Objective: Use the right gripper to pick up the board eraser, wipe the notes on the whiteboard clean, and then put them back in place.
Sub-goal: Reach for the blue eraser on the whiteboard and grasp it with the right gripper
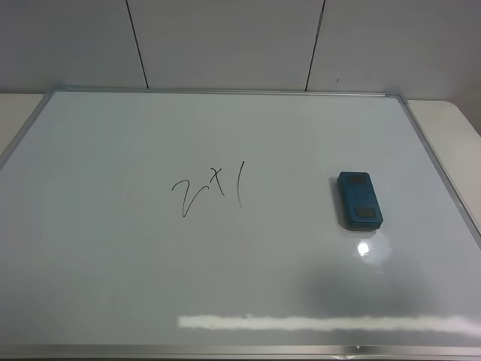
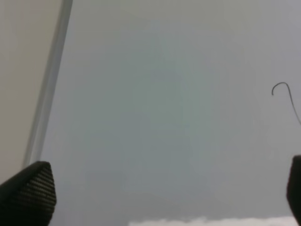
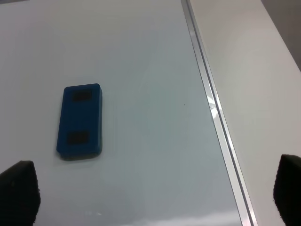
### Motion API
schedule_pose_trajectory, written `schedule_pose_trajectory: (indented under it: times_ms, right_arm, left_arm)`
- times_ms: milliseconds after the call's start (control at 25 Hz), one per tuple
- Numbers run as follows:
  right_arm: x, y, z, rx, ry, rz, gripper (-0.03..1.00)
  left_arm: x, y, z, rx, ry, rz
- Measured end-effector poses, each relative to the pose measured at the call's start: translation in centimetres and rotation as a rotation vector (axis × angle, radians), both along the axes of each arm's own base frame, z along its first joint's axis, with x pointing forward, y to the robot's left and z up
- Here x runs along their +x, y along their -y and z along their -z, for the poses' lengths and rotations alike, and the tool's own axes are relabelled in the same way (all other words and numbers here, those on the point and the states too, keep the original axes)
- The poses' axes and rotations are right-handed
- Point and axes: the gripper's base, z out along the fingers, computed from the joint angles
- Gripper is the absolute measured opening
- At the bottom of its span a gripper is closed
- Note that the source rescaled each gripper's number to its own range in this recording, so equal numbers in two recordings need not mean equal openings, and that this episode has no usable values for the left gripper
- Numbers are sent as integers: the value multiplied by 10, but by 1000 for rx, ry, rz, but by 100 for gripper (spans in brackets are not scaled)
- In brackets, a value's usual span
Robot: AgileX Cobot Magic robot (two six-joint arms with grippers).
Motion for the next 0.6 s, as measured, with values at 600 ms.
schedule_pose_trajectory:
  times_ms: [600]
  right_arm:
    - [0,0,0,0,0,0,100]
  left_arm:
    - [0,0,0,0,0,0]
